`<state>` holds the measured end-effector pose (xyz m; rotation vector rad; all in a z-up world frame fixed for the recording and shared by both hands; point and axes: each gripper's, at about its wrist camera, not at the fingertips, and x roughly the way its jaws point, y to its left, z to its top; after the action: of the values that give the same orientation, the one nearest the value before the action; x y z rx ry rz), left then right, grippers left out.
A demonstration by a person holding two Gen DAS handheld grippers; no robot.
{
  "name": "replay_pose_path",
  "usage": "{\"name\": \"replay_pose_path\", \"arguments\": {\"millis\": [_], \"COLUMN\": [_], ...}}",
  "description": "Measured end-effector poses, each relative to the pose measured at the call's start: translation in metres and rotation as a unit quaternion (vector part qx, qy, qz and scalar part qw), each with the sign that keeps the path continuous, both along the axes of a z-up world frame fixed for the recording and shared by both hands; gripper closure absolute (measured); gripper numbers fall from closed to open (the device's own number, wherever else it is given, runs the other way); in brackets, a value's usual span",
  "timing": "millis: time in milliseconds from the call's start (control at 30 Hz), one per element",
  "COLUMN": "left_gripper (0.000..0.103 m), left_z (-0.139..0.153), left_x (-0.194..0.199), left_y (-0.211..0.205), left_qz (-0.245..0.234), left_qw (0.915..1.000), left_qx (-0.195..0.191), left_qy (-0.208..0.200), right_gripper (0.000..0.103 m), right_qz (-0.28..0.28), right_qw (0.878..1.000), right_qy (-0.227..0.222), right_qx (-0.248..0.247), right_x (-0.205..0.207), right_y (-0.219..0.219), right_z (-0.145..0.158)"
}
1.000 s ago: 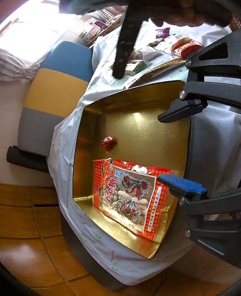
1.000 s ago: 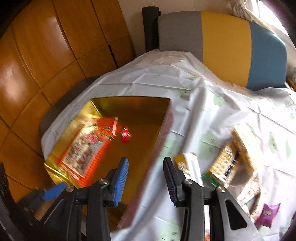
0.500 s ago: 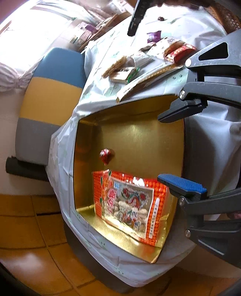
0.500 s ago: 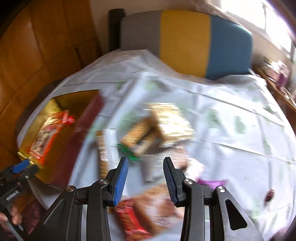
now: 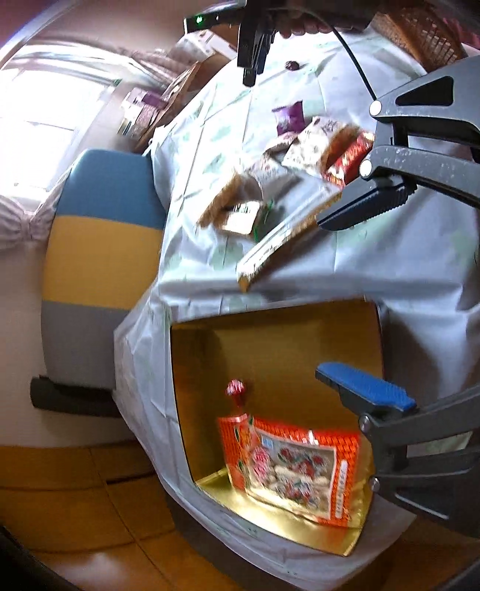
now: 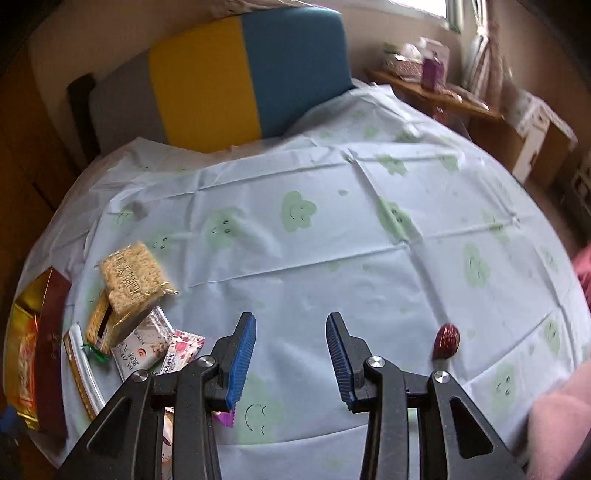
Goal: Organize snacks
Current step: 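Grasp the long yellow-and-white stick package with the left tool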
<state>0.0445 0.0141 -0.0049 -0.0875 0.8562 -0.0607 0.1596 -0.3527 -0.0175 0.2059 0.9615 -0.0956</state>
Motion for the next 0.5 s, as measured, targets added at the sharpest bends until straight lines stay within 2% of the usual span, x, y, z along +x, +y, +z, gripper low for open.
{"name": "replay_pose_path", "arguments": {"millis": [233,400,500], "left_gripper": [0.029,0.030,0.034], "left_z": [-0.005,-0.003,-0.015], "left_x": [0.018,0.044,0.063], "left_y": [-0.028,-0.065,-0.077], "left_qz": [-0.029,-0.049,-0.037], "left_qw": [0.9975,0.9960,0.9945], "left_qx": [-0.042,-0.027,-0.015], "left_qy": [0.048,0.070,0.097], "right_gripper": [0.062,0.061,0.061], "right_qz": [0.014,0.024,0.024], "right_qw": [1.000,0.999,0.999], "right_qy": [-0.006,-0.021,-0.024], "right_qx": [-0.001,0.002,0.007], "right_x": [-0.008,-0.008,-0.007], "right_y": [0.007,0.014,0.013], "right_z": [0.004,0.009,0.011]}}
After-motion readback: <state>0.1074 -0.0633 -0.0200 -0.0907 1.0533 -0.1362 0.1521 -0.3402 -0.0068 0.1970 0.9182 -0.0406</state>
